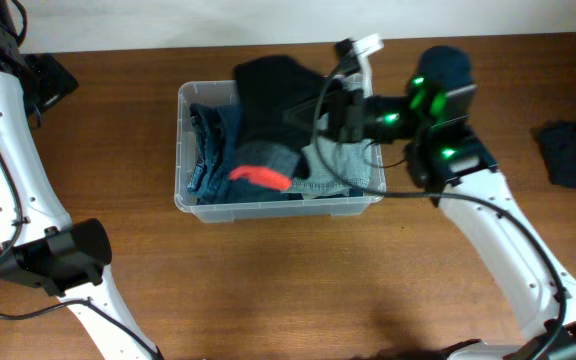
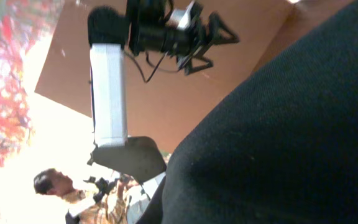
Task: Pack container
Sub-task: 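Lift the black garment and carry it left into the container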
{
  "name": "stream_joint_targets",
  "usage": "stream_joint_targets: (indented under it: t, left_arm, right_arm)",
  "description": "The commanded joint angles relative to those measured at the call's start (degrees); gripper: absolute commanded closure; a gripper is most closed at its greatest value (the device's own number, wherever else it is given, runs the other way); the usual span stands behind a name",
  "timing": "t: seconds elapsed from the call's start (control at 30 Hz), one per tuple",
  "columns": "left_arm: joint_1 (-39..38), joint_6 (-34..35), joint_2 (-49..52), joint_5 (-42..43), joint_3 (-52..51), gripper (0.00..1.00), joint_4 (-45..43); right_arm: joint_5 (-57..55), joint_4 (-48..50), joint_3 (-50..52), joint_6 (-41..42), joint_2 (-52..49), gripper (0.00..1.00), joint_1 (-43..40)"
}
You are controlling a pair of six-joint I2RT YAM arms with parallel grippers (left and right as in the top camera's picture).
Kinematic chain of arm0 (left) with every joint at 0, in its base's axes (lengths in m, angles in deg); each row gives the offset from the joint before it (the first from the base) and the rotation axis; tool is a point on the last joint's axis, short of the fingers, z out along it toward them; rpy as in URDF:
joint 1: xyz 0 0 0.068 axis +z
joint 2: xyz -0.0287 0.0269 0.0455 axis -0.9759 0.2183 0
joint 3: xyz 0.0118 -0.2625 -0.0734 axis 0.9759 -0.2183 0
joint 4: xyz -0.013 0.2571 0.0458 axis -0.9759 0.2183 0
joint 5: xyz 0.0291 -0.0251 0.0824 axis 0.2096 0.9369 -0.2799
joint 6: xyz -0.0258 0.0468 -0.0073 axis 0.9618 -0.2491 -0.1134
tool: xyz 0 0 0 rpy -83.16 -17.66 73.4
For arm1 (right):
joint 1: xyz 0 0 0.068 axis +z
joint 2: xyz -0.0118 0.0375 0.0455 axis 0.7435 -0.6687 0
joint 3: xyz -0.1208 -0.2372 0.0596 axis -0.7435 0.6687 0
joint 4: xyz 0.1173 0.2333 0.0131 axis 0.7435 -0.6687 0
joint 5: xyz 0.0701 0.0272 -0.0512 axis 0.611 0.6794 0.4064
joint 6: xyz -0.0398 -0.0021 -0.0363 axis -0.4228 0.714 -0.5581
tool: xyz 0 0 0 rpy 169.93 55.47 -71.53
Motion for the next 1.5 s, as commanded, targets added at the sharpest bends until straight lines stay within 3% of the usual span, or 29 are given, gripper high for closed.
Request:
stream_joint_targets:
  t: [0.0, 0.33, 0.53, 0.87, 1.0, 1.23, 1.47]
  left_arm:
    - [-0.1, 0.3, -0.9, -0.2, -0.3, 0.01, 0.1]
    - [-0.1, 0.3, -0.9, -0.2, -0.3, 0.01, 0.1]
    - [-0.1, 0.3, -0.9, -0.2, -0.3, 0.01, 0.1]
    - [-0.1, 0.3, -0.9, -0.2, -0.3, 0.01, 0.0]
    - [-0.1, 0.3, -0.9, -0.2, -0.3, 0.01, 0.0]
    - [-0.1, 0.3, -0.9, -0.2, -0.3, 0.01, 0.0]
    - [-0.1, 0.3, -0.9, -0.2, -0.3, 0.01, 0.0]
  right_arm:
    - [-5.7, 0.7, -1.4, -2.8, -0.9, 0.96, 2.8]
    - [-20.7, 0.9, -1.4, -4.2, -7.6, 0.96, 9.2]
    - [-21.8, 5.6, -1.4, -4.2, -11.4, 0.96, 11.7]
    - [-23.3, -0.8, -6.9, -6.8, -11.6, 0.96, 12.7]
    - [-28.6, -11.3, -16.4, -9.9, -11.6, 0.96, 12.7]
    - [-45.9, -38.6, -40.2, -22.0, -11.6, 0.96, 12.7]
    - [-55.4, -50.6, -46.8, -27.0, -11.7, 0.96, 12.7]
